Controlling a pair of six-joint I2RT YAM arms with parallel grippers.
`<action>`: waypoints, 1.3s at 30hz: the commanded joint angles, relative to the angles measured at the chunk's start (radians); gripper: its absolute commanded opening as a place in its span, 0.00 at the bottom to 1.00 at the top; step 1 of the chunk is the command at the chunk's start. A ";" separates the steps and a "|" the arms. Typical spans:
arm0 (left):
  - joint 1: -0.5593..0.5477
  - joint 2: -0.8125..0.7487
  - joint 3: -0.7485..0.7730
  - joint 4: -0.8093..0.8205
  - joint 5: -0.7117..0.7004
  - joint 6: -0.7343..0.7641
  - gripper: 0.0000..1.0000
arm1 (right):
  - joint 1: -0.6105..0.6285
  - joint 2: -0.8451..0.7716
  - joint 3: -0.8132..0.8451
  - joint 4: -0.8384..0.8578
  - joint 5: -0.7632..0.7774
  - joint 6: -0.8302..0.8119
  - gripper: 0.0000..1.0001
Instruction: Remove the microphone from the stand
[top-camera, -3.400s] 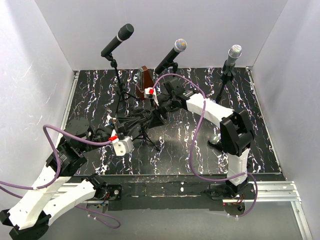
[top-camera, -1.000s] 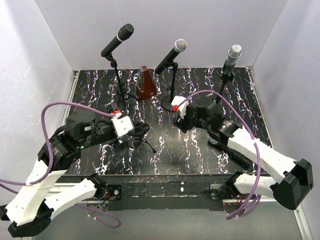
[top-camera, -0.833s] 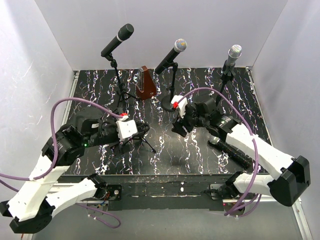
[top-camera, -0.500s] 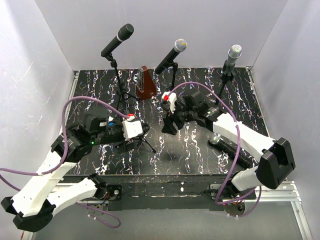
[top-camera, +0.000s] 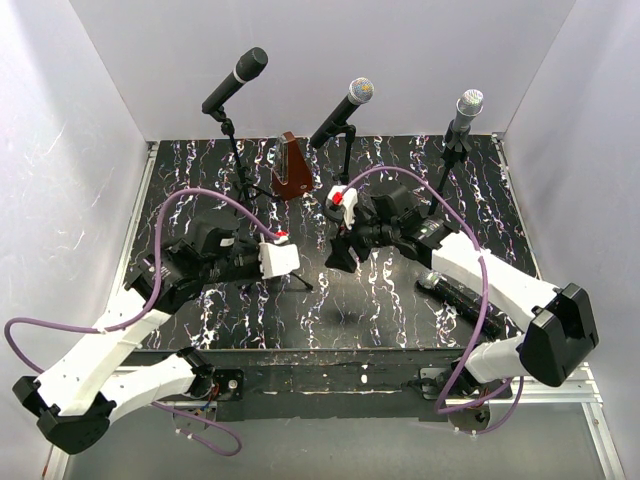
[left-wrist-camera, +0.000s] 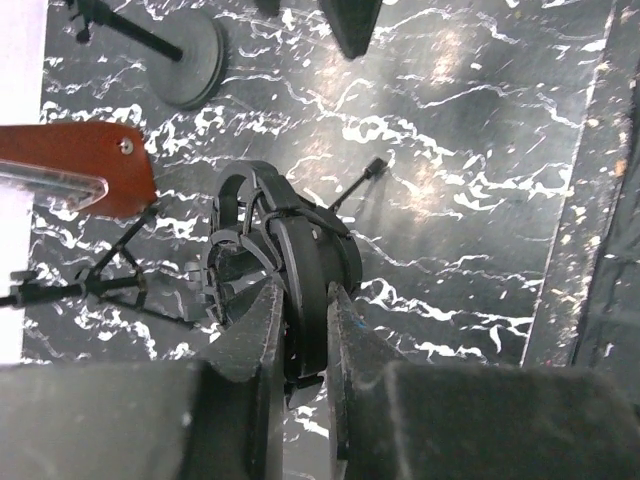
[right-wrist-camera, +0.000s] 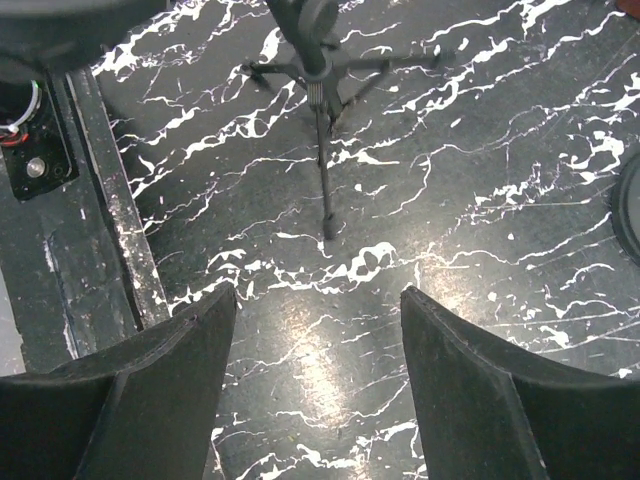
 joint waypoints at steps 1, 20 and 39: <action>0.002 0.009 0.060 -0.120 -0.144 0.010 0.00 | -0.016 -0.050 -0.014 0.050 0.031 0.007 0.73; 0.034 -0.086 0.155 -0.424 -0.428 0.060 0.00 | -0.057 -0.011 0.006 0.065 -0.012 0.031 0.72; 0.177 -0.088 -0.029 -0.163 -0.807 0.042 0.00 | -0.060 -0.015 0.021 0.054 -0.039 0.050 0.71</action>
